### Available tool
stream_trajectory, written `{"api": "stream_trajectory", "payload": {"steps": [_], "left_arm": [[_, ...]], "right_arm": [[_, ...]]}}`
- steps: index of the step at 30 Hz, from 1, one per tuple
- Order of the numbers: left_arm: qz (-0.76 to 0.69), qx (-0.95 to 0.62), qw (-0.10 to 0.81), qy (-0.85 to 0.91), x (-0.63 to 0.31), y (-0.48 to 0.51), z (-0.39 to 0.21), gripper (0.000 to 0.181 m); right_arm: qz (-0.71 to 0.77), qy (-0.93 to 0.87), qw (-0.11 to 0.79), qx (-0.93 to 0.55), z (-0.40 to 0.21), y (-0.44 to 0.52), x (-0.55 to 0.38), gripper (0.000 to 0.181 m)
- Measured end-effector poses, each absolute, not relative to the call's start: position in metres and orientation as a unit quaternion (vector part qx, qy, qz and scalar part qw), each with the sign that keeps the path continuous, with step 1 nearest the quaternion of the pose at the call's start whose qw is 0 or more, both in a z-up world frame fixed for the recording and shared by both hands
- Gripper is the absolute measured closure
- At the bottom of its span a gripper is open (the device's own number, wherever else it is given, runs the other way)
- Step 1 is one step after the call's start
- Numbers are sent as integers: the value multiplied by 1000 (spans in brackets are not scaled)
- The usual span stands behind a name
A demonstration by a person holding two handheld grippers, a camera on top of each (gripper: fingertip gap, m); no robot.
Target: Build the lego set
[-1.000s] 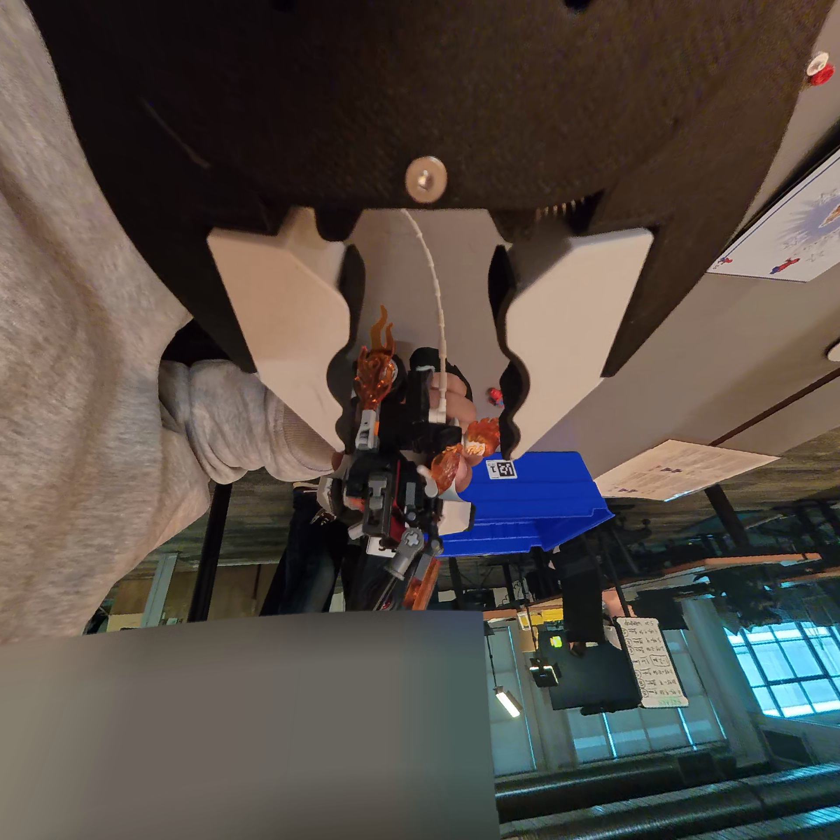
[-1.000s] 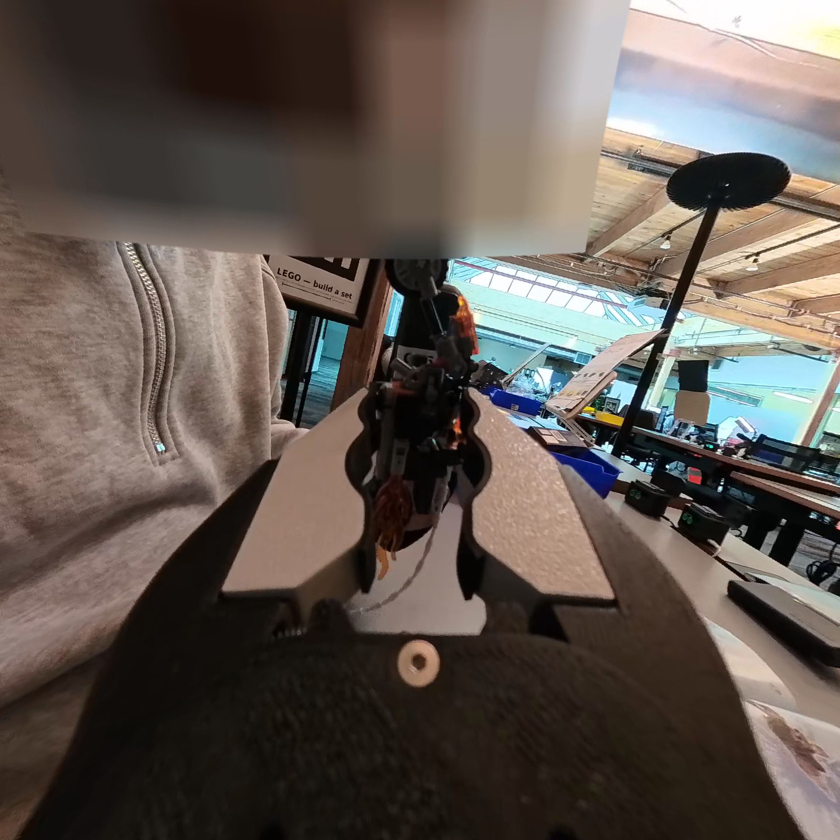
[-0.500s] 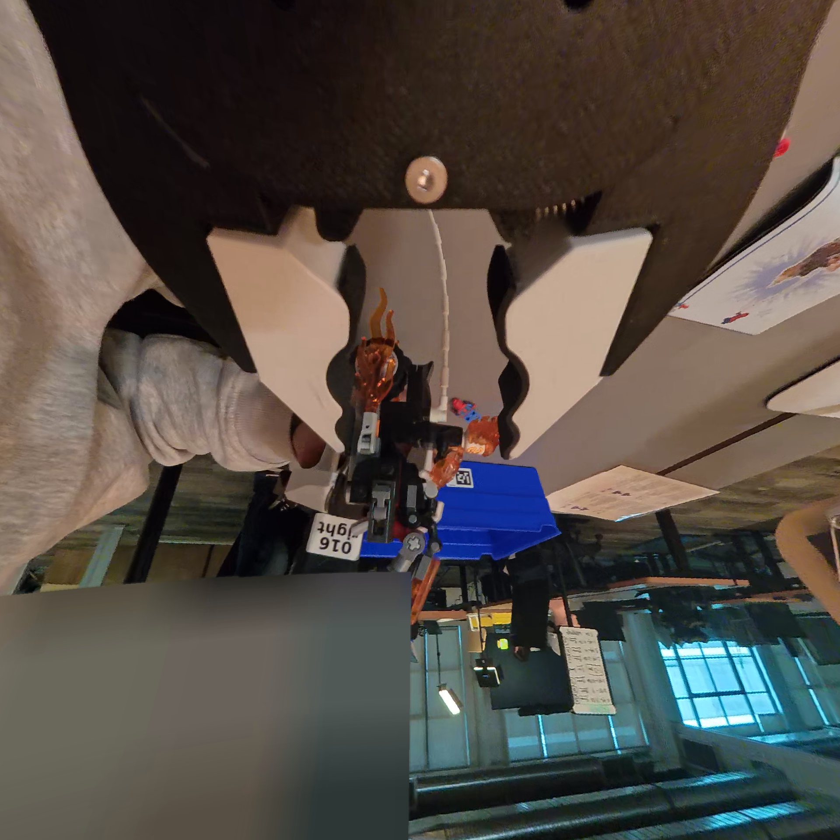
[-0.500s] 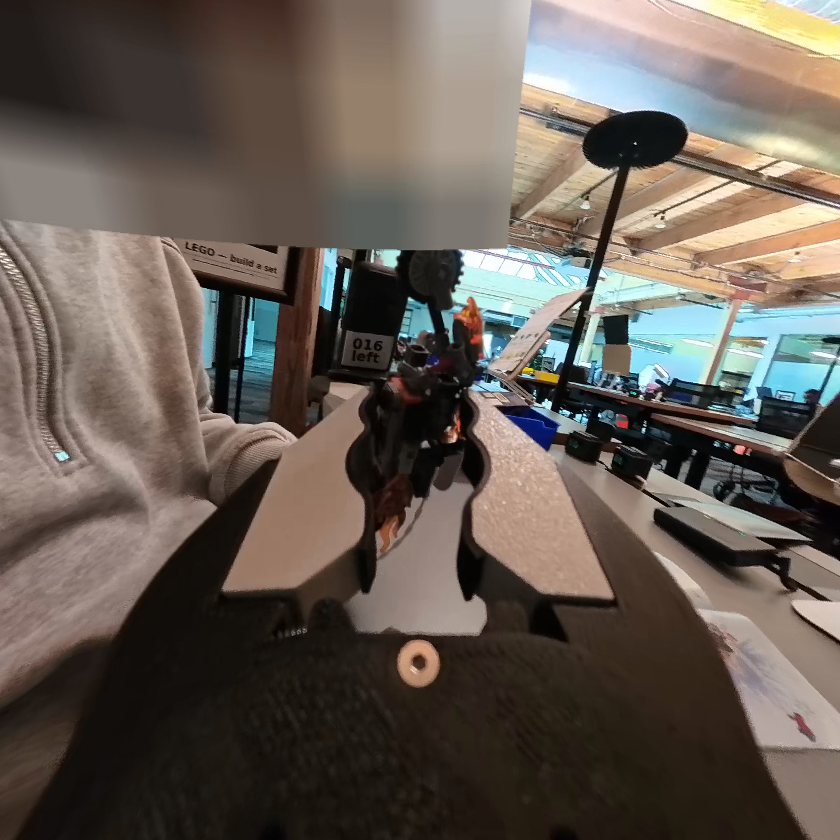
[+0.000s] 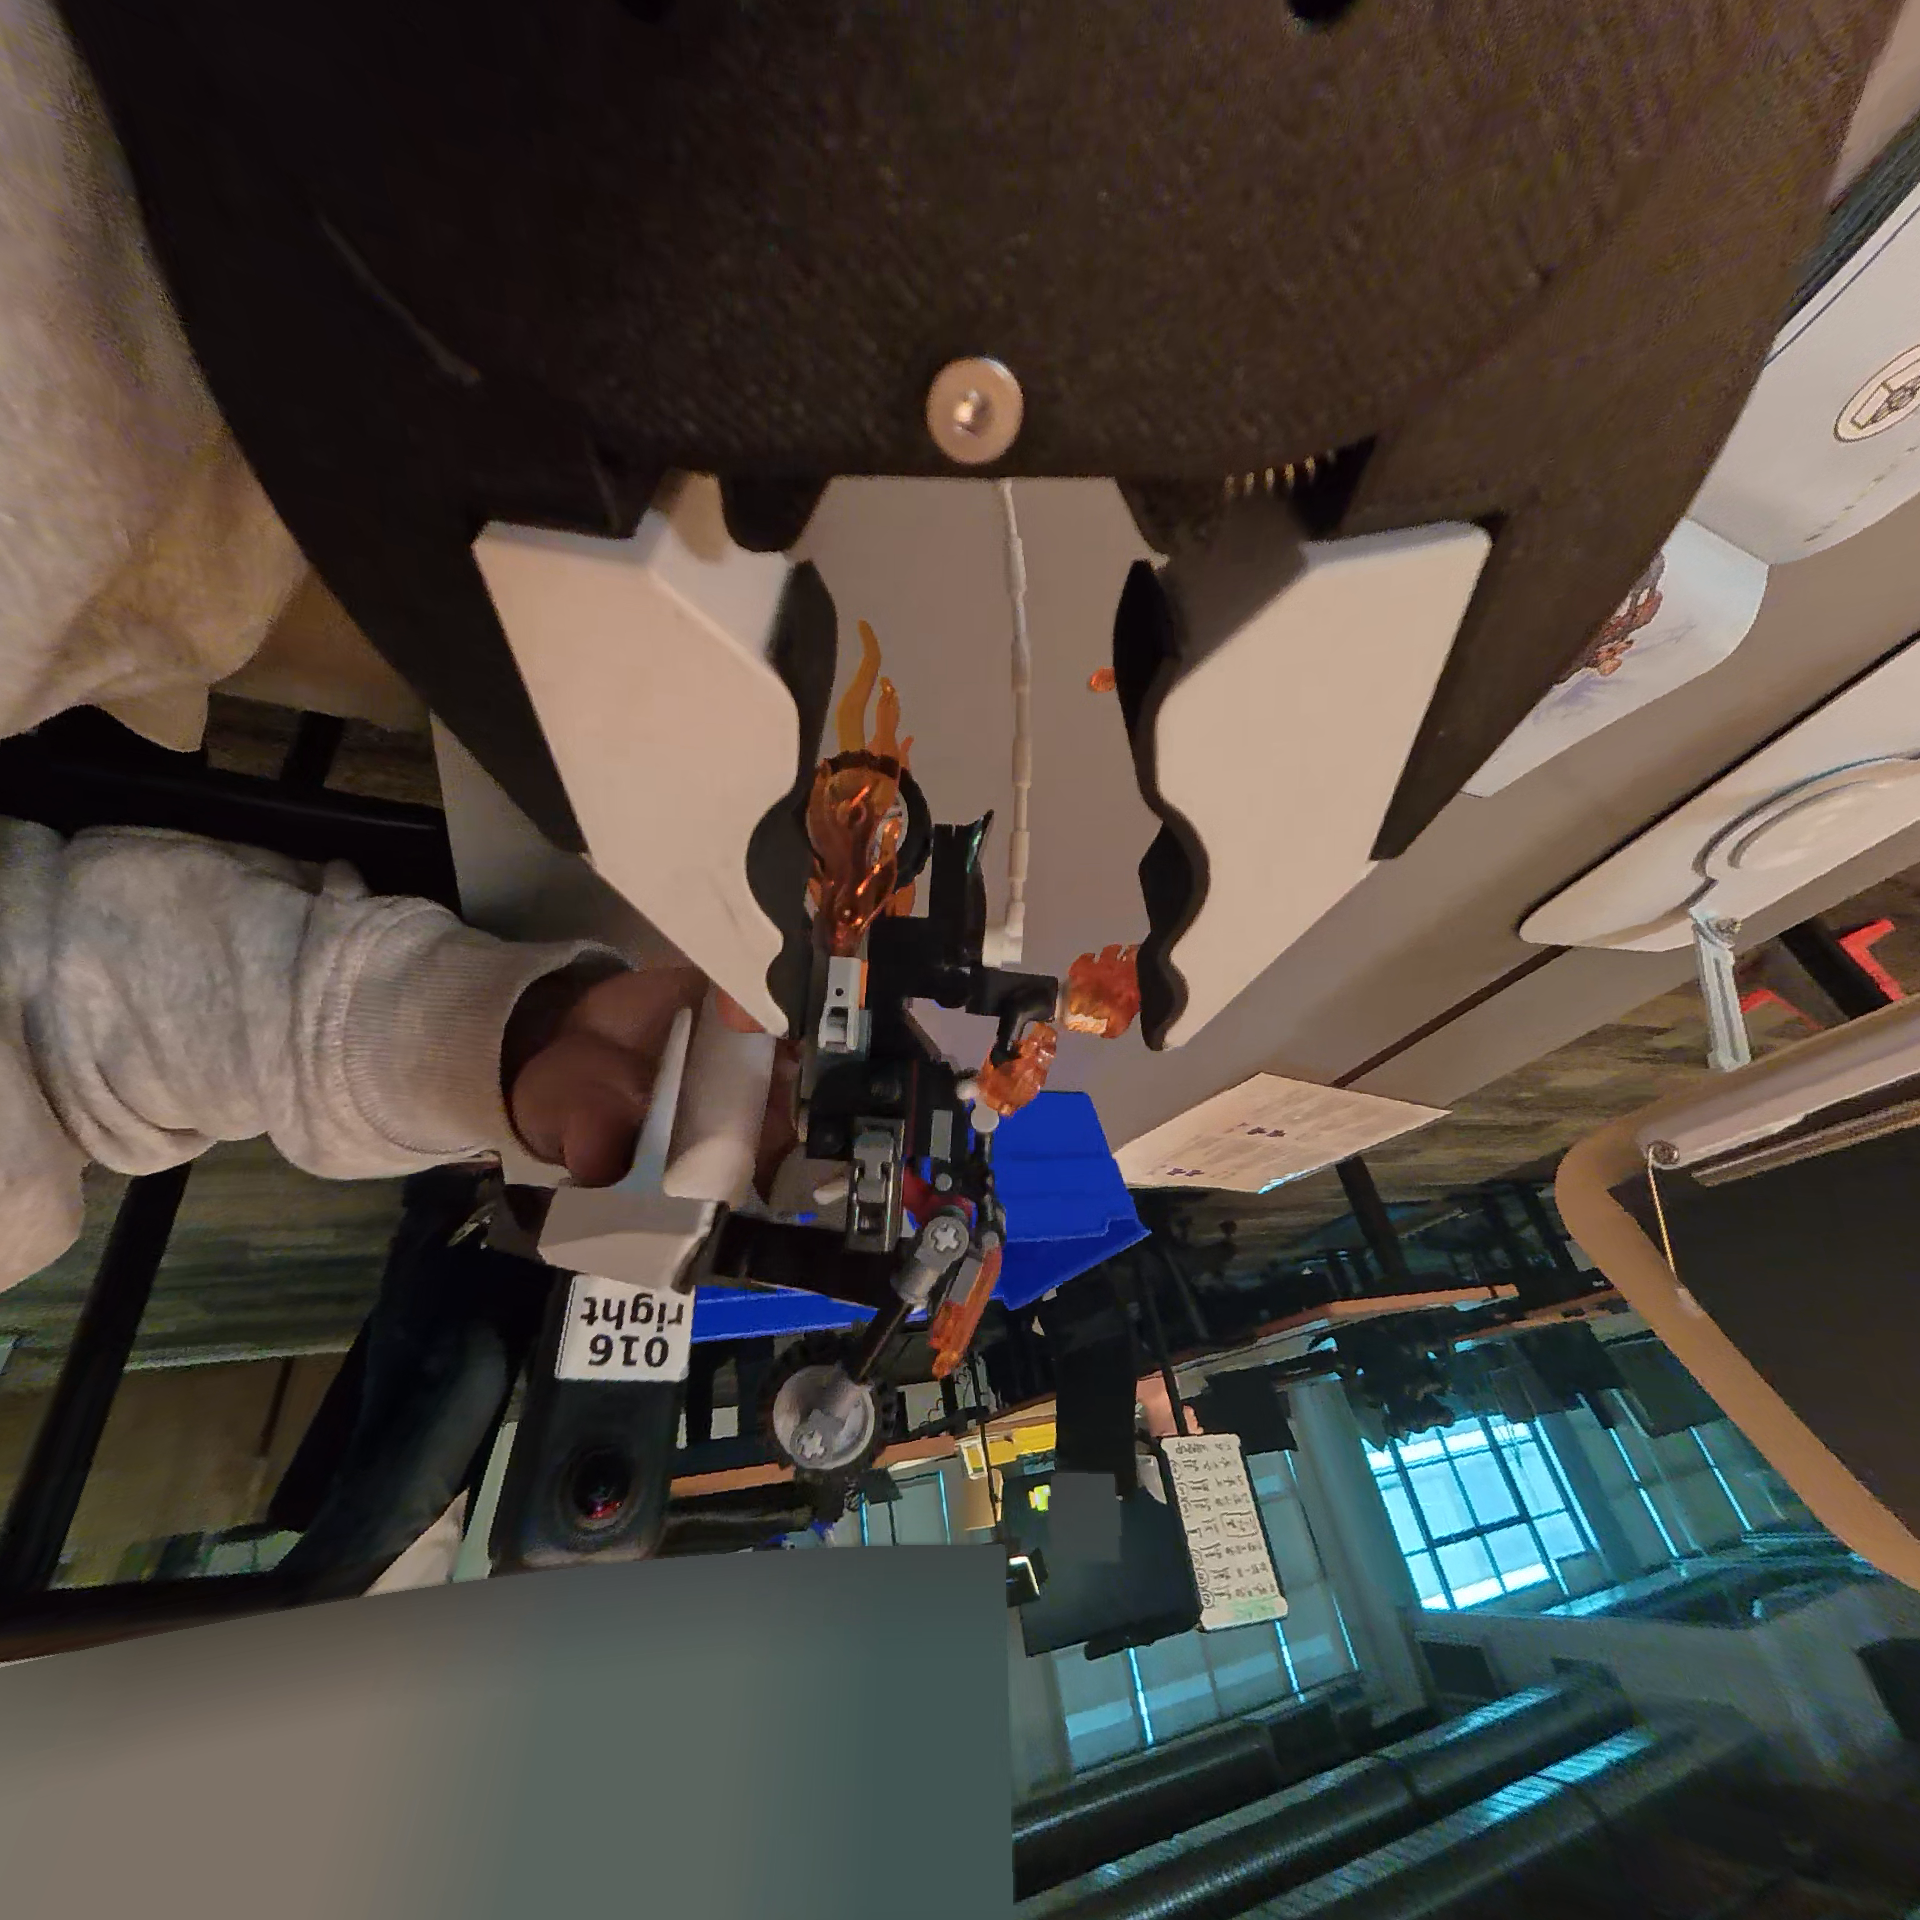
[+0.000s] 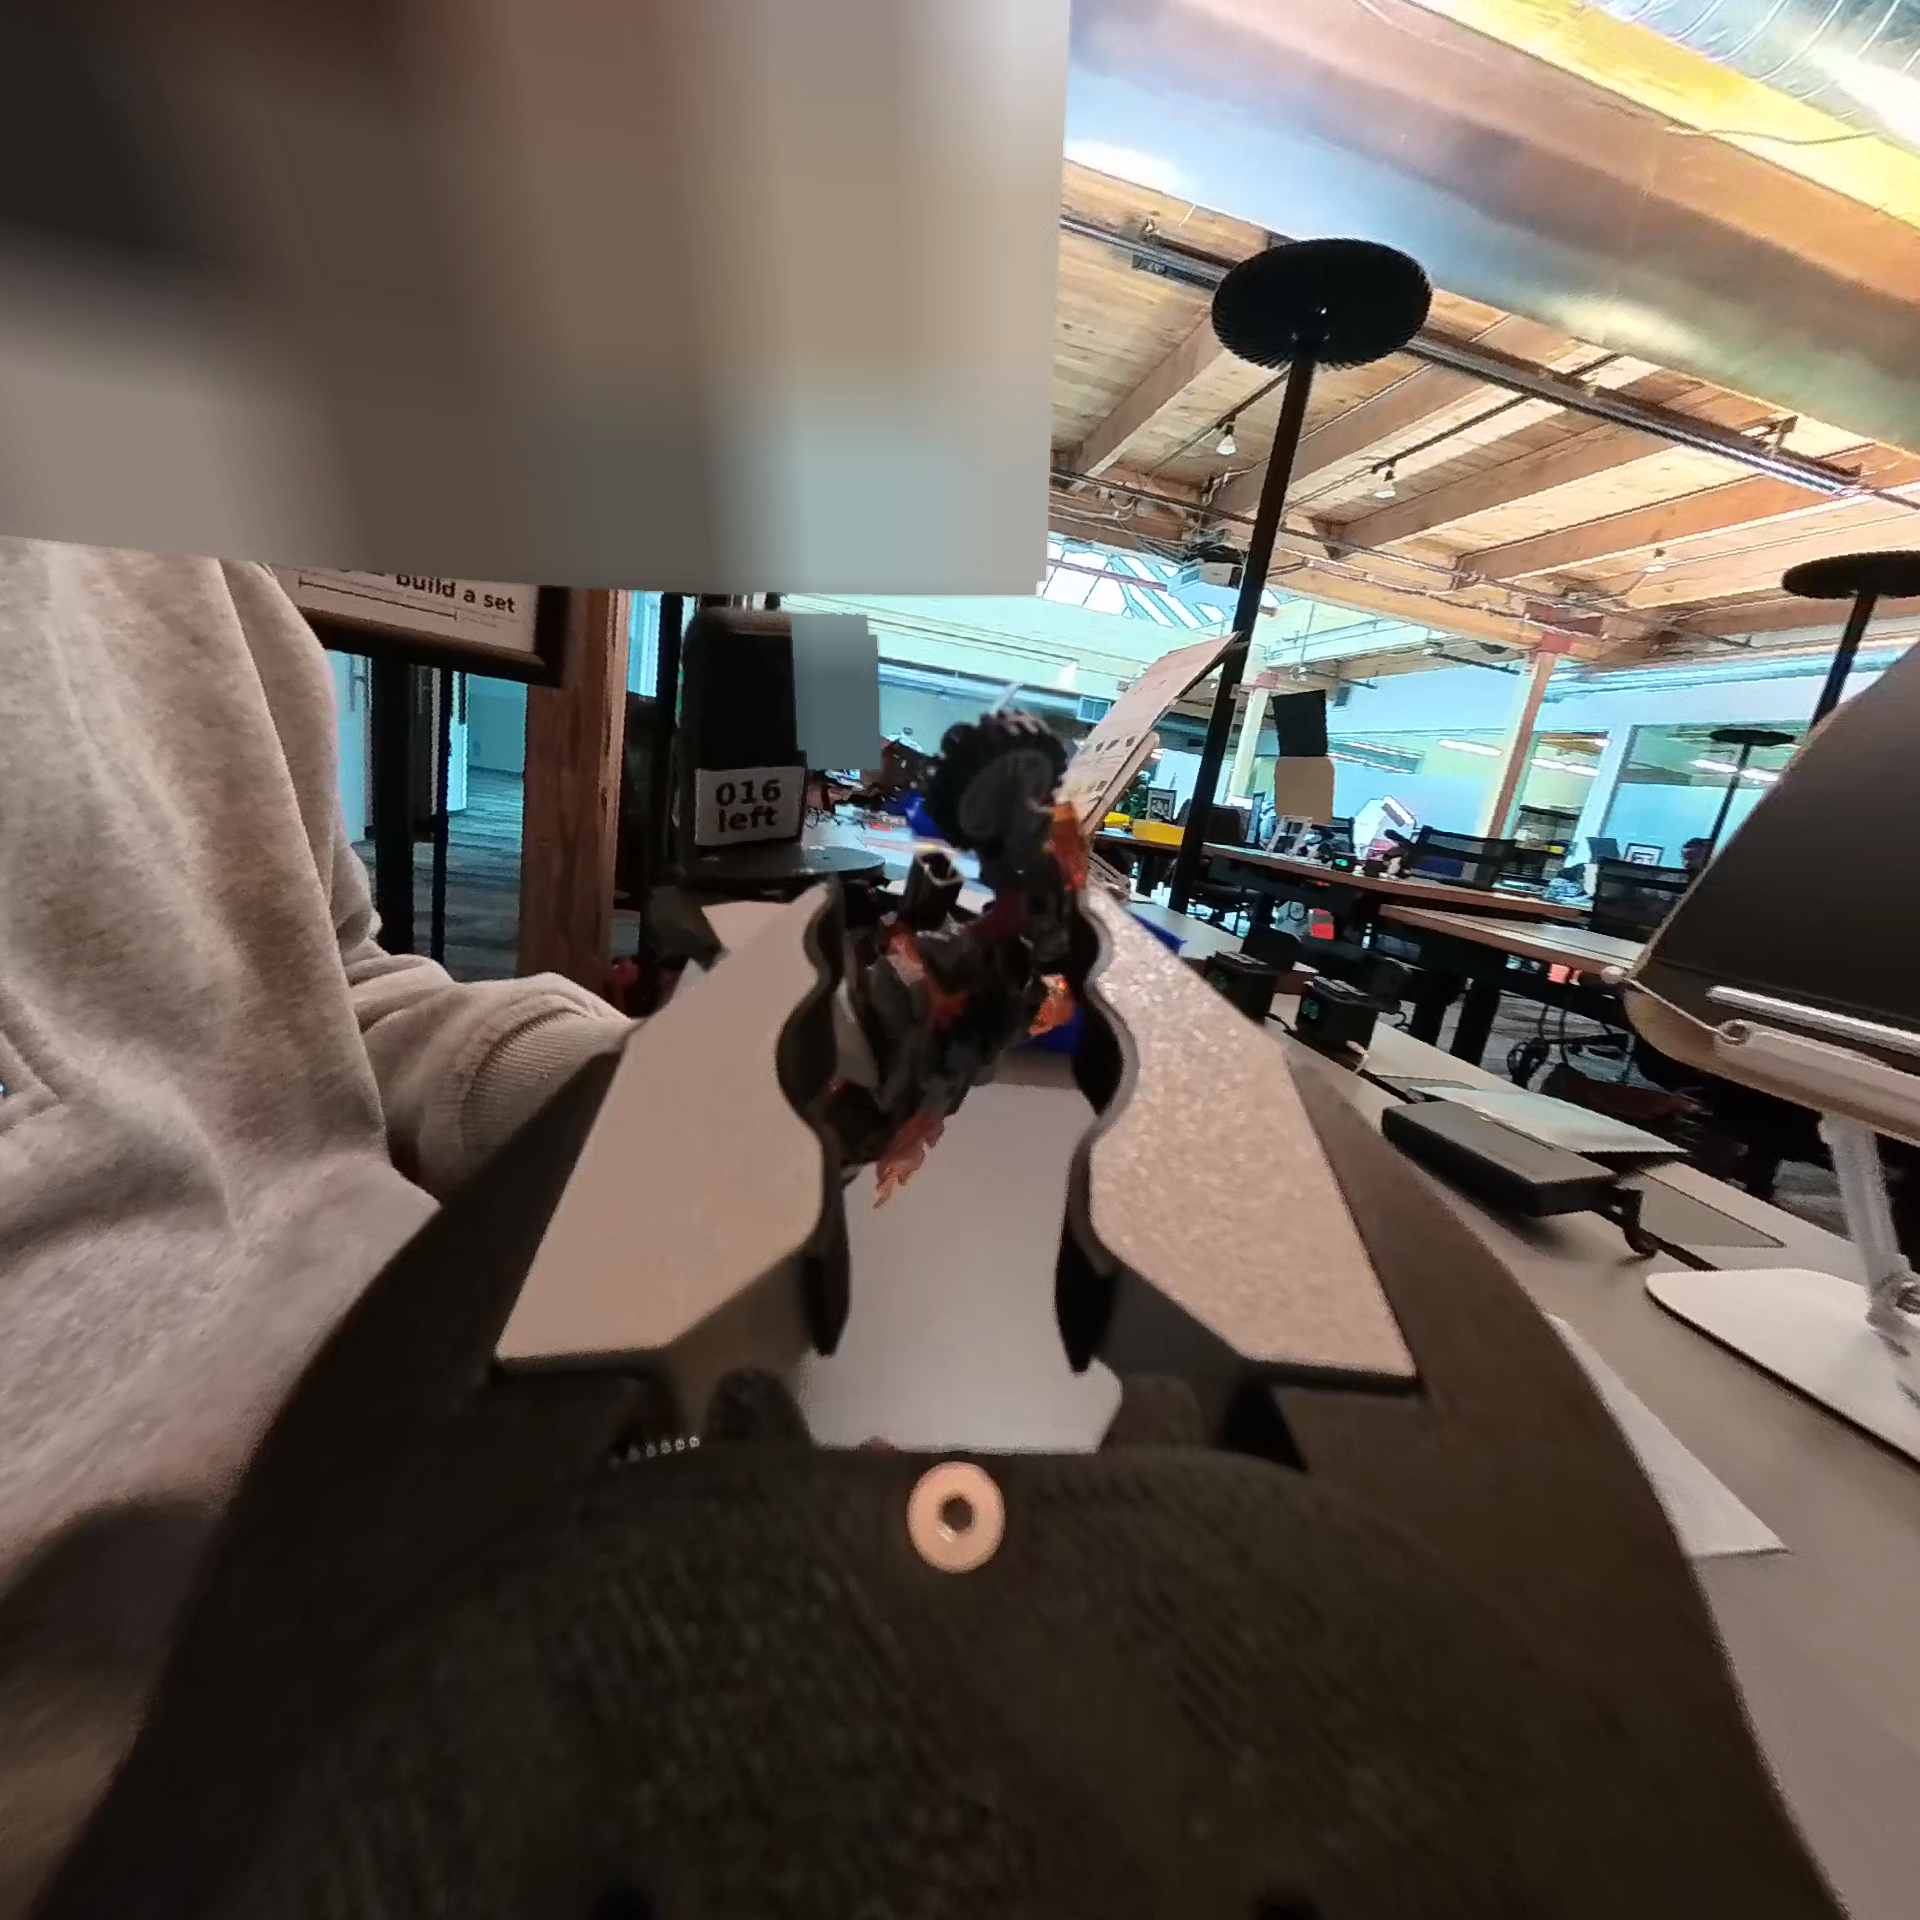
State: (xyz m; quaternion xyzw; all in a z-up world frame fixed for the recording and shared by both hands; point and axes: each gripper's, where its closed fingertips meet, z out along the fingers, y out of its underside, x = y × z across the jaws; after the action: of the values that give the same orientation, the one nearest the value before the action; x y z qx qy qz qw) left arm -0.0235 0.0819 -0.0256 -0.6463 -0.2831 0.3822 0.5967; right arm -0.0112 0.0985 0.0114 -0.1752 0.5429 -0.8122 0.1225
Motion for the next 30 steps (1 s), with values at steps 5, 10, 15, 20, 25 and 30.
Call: {"api": "stream_trajectory", "payload": {"steps": [5,10,15,20,25,30], "left_arm": [[385,-659,584,-275,-24,84,-32,120],[377,-668,586,-261,-22,89,-34,120],[358,-674,596,-252,-19,95,-36,120],[342,-679,602,-246,-17,99,-38,120],[333,-679,604,-250,-17,100,-39,120],[329,-665,619,-258,-17,100,-34,118]], "right_arm": [[-808,553,95,-180,8,96,-13,157],[-805,557,96,-180,6,96,-15,155],[-805,555,103,-184,7,97,-12,154],[-806,552,110,-186,7,98,-12,162],[-805,553,96,-192,7,98,-11,163],[-808,552,82,-189,9,97,-13,163]]}}
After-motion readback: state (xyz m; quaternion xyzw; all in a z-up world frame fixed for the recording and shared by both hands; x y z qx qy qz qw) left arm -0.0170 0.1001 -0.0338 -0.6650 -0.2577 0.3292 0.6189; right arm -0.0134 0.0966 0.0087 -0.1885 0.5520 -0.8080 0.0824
